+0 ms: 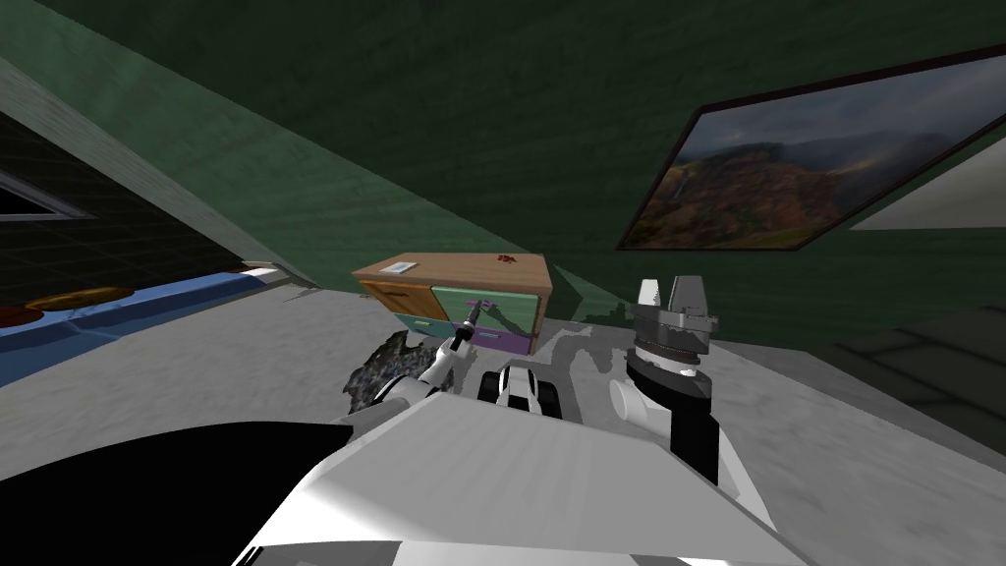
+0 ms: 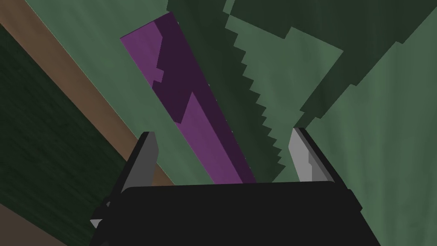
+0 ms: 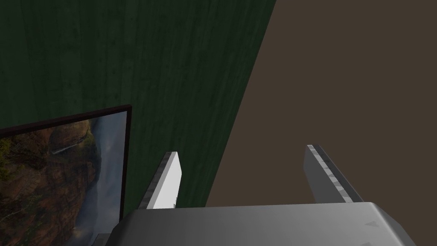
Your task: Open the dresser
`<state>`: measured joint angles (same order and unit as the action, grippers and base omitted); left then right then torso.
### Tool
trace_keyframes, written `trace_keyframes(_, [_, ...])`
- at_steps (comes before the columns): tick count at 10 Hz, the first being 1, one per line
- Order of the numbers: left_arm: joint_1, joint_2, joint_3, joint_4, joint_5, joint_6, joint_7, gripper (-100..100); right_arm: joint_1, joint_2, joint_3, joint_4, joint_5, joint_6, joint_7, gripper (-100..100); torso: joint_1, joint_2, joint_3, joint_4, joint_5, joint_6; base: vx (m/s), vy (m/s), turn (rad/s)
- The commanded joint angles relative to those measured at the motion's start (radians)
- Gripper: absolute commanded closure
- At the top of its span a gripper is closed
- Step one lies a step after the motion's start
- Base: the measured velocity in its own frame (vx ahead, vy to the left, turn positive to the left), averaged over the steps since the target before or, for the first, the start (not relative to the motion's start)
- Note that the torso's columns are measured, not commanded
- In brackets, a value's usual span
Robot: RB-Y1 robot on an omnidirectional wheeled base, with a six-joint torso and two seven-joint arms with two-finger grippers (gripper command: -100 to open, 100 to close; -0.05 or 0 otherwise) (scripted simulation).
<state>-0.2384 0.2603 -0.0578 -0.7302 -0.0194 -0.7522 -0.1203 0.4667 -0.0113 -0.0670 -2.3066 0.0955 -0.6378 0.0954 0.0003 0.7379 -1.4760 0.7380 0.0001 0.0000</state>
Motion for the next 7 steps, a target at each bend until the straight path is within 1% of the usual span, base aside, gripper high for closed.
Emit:
trace_keyframes(1, [-0.027,-0.002,0.002,0.074,0.002,-0.016,-0.003,-100,0.000,0.000,0.000,0.000,0.000,0.000,0.000,0,0.001,-0.001,-0.001,-0.001,0.000,0.000,0.002,-0.006,-0.001])
trace_keyframes(2, [-0.077,0.017,0.002,0.114,0.016,-0.036,0.008,-100,0.000,0.000,0.000,0.000,0.000,0.000,0.000,0,0.001,-0.002,-0.001,-0.001,0.000,0.000,-0.026,-0.020,0.005])
trace_keyframes(4, [-0.083,0.017,0.002,0.149,0.016,-0.036,0.008,-100,0.000,0.000,0.000,0.000,0.000,0.000,0.000,0,-0.001,0.001,0.000,0.000,0.000,0.000,-0.022,-0.027,0.000])
trace_keyframes(5, [-0.126,0.037,0.003,0.176,0.029,-0.057,0.019,-100,0.000,0.000,0.000,0.000,0.000,0.000,0.000,0,0.000,0.000,0.000,0.000,0.000,0.000,-0.033,-0.033,0.005])
trace_keyframes(6, [-0.139,0.037,0.003,0.196,0.029,-0.057,0.019,-100,0.000,0.000,0.000,0.000,0.000,0.000,0.000,0,-0.001,0.001,0.000,0.000,0.000,0.000,-0.040,-0.040,0.004])
trace_keyframes(7, [-0.139,0.037,0.003,0.213,0.029,-0.057,0.019,-100,0.000,0.000,0.000,0.000,0.000,0.000,0.000,0,-0.001,0.001,0.001,0.001,-0.001,0.000,-0.018,-0.019,-0.002])
